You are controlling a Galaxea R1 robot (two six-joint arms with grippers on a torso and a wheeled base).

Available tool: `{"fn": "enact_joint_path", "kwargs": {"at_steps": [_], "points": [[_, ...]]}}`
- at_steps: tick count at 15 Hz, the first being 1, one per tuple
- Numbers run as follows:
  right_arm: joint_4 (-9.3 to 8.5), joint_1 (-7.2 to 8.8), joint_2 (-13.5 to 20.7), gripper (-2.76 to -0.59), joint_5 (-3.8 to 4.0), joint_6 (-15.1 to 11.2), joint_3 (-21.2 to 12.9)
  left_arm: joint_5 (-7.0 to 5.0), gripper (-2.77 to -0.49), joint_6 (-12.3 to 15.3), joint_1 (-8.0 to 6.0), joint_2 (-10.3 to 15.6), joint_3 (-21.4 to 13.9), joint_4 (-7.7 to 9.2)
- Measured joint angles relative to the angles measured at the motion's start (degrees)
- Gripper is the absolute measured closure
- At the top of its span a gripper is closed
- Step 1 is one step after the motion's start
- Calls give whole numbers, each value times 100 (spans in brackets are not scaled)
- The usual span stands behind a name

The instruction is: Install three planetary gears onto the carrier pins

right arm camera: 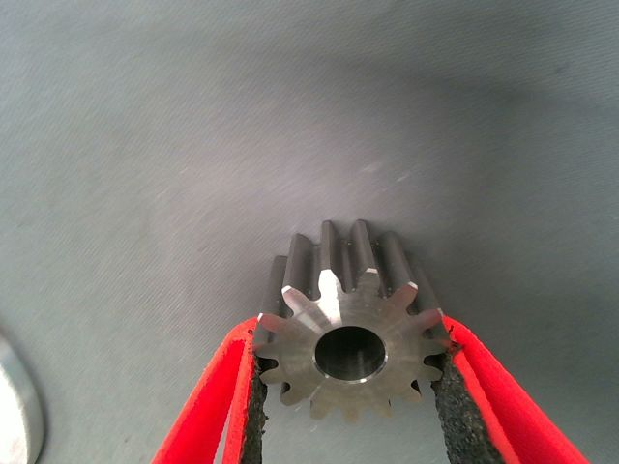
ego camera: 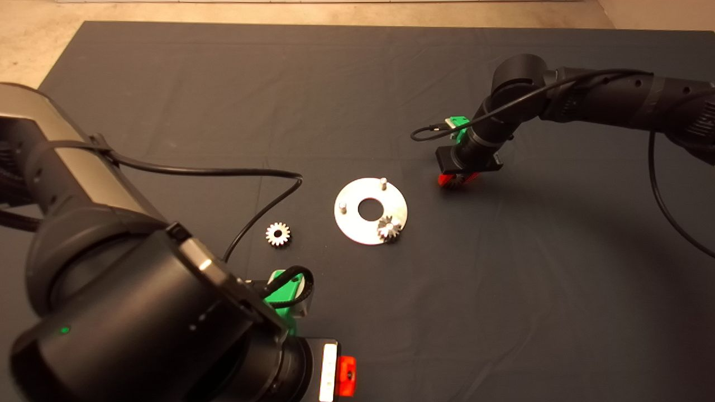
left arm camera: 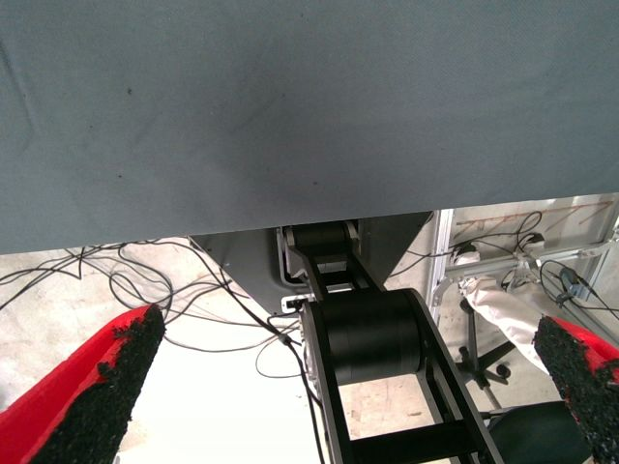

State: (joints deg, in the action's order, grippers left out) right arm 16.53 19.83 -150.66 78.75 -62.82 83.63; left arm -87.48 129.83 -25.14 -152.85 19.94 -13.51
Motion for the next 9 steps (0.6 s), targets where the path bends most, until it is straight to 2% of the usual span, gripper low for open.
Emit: {"fn": "enact_joint_path", "kwargs": {"at_steps": [4, 7, 9], "points": [[-8, 11, 105, -98, 0, -11, -751, 0, -277, 0, 2, 0, 0, 0], [-173, 244, 124, -96, 10, -27, -1039, 0, -277, 0, 0, 0, 0, 0], [-232, 384, 111, -95, -12, -46, -1172, 0, -277, 0, 0, 0, 0, 0]]}}
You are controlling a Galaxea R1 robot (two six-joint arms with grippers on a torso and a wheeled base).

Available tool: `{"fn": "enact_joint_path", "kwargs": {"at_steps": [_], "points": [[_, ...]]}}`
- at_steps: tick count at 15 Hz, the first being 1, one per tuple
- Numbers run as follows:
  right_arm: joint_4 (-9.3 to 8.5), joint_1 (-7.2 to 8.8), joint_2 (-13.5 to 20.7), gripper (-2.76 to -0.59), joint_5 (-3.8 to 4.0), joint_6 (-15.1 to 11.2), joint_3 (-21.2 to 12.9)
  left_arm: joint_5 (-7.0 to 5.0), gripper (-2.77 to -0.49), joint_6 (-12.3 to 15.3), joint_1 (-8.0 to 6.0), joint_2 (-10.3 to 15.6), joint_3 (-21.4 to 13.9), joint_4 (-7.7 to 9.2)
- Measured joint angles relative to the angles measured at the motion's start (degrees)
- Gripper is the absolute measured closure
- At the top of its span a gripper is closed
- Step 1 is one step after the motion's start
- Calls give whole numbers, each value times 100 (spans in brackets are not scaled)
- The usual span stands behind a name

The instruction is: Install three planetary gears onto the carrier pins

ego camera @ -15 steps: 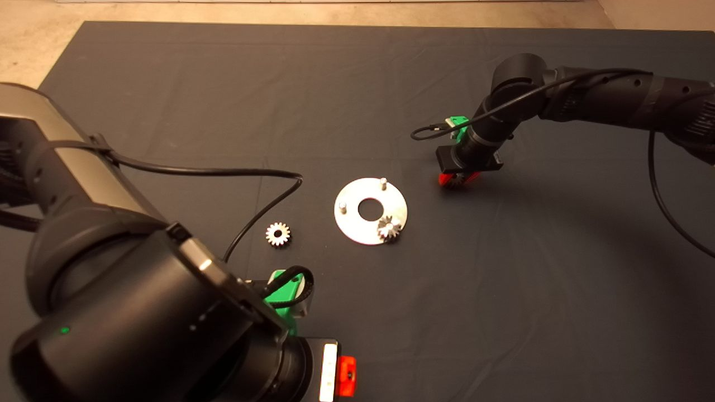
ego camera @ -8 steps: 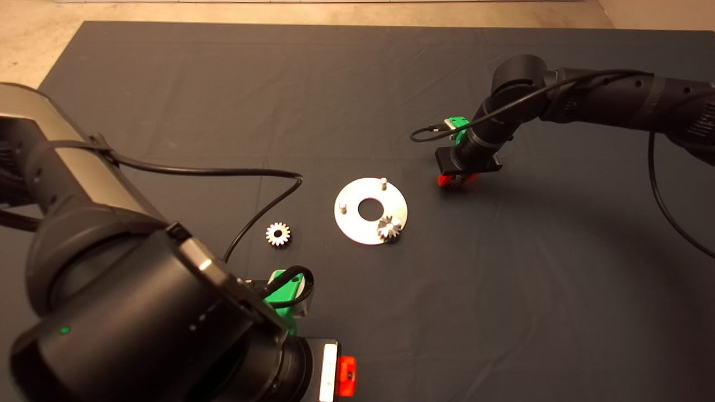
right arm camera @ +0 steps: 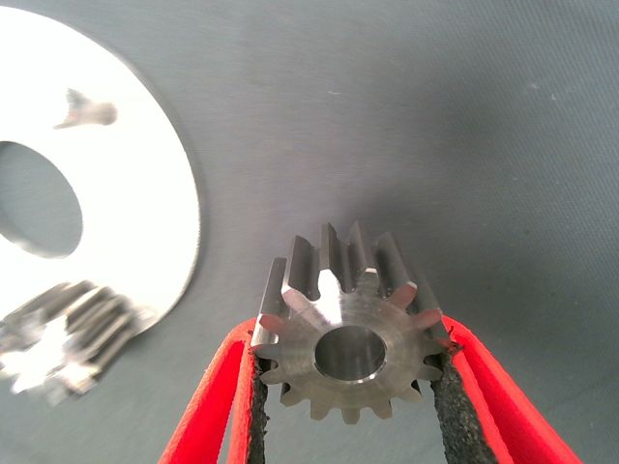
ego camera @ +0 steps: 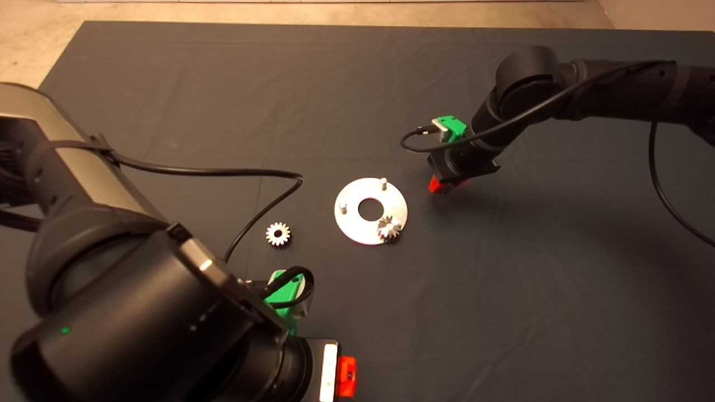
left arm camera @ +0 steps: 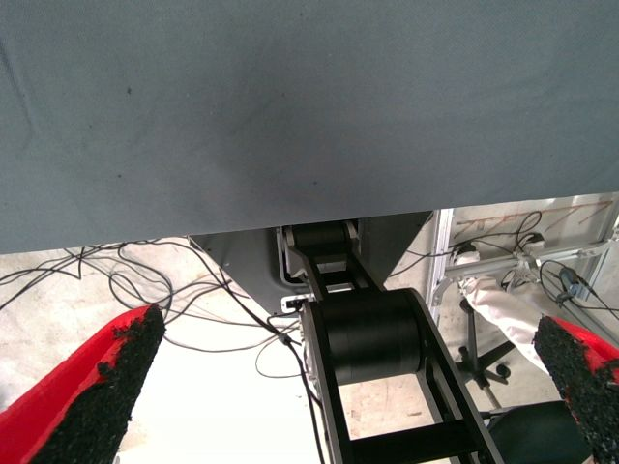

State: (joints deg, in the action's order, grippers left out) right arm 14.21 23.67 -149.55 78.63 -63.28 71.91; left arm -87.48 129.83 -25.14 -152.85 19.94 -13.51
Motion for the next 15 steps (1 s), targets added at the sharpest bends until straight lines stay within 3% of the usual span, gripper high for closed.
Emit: {"fn": "enact_joint_path", "kwargs": {"at_steps": [2, 7, 12, 15], "points": [[-33, -23, -80, -95, -29, -6, -11, 0, -277, 0, 0, -2, 0, 0], [-107, -50, -574, -95, -280, -20, 16, 0, -277, 2, 2, -16, 0, 1], [-135, 0, -731, -94, -215, -19, 406, 0, -277, 2, 0, -16, 0, 0], [-136, 16, -1005, -94, -241, 2, 773, 0, -277, 2, 0, -13, 0, 0]]}}
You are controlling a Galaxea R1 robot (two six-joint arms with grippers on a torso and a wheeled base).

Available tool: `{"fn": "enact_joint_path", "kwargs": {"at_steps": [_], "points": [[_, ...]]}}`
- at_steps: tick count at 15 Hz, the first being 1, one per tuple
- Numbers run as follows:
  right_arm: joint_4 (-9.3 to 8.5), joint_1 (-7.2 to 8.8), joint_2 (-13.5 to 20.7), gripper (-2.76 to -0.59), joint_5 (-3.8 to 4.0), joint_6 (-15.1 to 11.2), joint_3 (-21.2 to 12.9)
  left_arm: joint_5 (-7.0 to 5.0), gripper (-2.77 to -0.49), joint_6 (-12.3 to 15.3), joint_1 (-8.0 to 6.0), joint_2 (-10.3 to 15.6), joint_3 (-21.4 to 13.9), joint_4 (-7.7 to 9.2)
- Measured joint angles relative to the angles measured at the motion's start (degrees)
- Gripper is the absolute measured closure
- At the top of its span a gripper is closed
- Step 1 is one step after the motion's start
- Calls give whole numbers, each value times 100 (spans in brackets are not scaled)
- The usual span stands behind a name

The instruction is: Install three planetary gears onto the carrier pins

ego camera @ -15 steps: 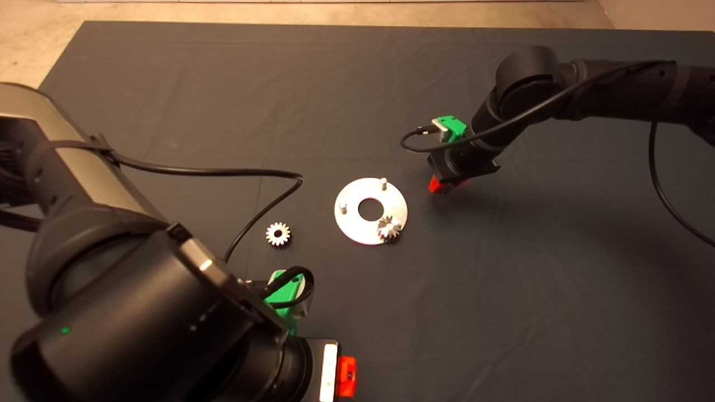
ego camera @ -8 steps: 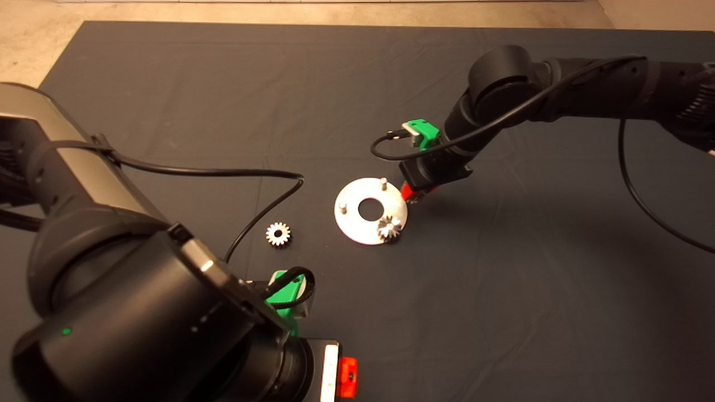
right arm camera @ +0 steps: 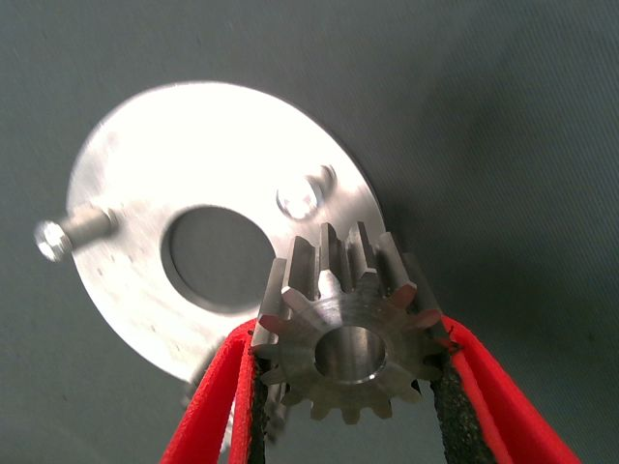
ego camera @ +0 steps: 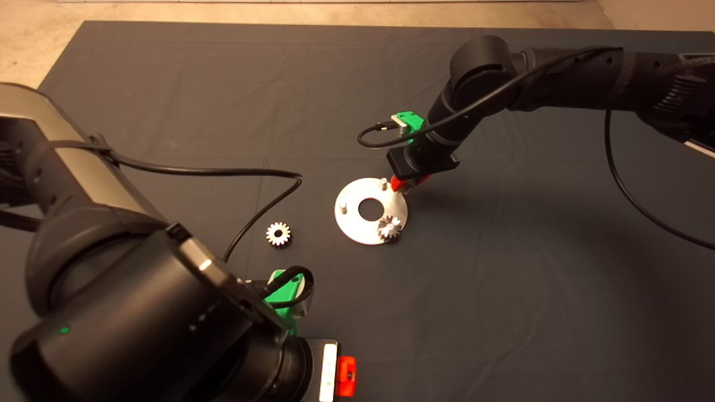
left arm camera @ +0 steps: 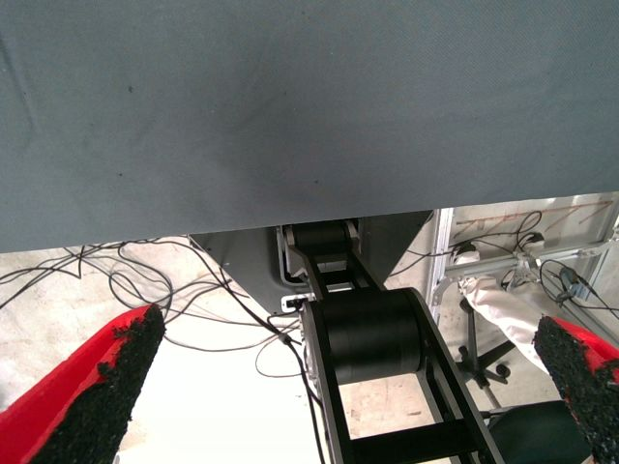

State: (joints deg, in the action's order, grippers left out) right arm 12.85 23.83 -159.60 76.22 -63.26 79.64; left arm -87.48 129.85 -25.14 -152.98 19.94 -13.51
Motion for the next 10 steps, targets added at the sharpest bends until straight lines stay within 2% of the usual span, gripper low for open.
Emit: {"fn": "enact_joint_path", "kwargs": {"at_steps": [2, 6, 10], "points": [[1, 0, -138, -94, 2, 2, 165, 0, -277, 1, 0, 0, 0, -1], [-4, 23, -324, -94, -1, 6, 266, 0, -277, 1, 2, 0, 0, 0], [-6, 48, -328, -94, 5, 18, 299, 0, -277, 1, 0, -2, 0, 0]]}}
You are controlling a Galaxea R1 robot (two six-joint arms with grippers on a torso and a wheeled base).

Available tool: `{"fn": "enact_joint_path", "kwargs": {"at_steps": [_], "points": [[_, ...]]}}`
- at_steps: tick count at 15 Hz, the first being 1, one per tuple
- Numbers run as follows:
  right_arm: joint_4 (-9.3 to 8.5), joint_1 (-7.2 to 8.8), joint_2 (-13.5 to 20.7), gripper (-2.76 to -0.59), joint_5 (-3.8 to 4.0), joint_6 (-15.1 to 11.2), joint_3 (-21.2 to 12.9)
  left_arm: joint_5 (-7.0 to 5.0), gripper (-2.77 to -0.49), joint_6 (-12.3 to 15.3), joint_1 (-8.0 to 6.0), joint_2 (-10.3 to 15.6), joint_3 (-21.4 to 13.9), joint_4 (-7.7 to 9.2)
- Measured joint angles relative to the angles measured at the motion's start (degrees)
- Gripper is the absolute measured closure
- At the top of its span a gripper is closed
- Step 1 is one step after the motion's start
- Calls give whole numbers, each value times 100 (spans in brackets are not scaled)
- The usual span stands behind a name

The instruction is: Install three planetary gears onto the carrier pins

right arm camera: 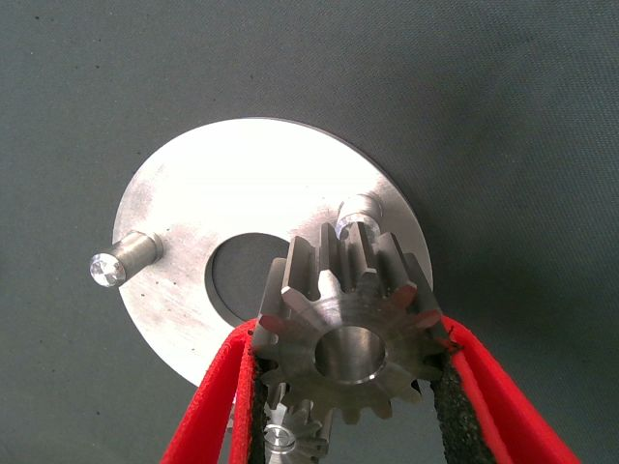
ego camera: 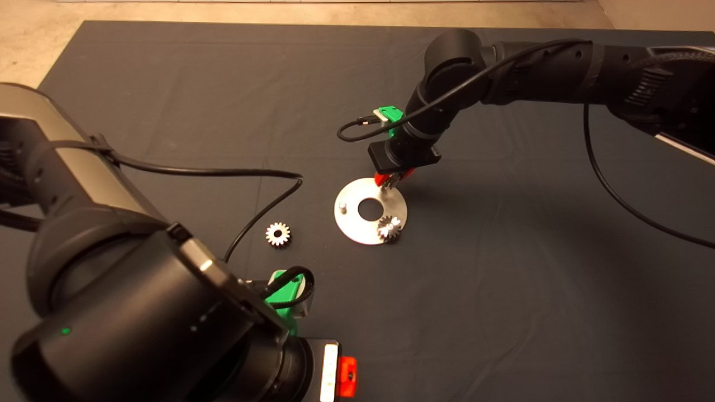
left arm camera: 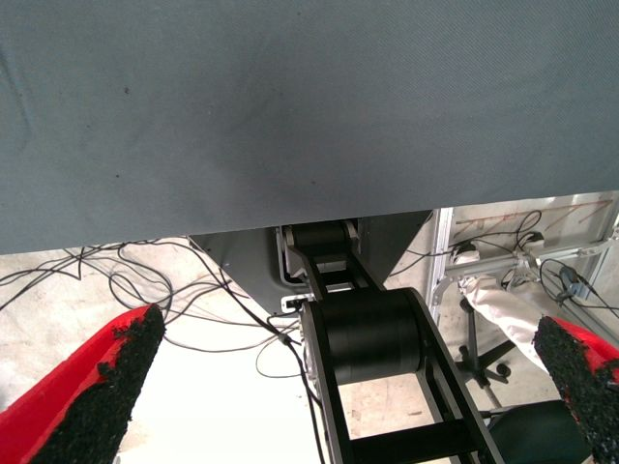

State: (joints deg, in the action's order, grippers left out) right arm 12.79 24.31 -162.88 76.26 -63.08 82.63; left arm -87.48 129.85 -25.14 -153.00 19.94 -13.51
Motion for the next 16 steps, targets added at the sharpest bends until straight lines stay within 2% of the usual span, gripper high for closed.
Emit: {"fn": "enact_joint_path", "kwargs": {"at_steps": [2, 5, 12, 13, 16], "points": [[-6, 0, -34, -94, 17, 90, 90, -2, -277, 0, 2, 2, 0, 0], [-160, 0, -124, -95, 22, 335, 315, -2, -277, 0, 0, 2, 0, 0], [-216, 0, -291, -94, 50, 354, 361, 0, -277, 0, 0, 2, 0, 0], [-218, 0, -304, -94, 74, 354, 361, -2, -277, 0, 1, 2, 0, 0], [-218, 0, -341, -94, 330, 369, 369, -2, -277, 0, 1, 2, 0, 0]]}}
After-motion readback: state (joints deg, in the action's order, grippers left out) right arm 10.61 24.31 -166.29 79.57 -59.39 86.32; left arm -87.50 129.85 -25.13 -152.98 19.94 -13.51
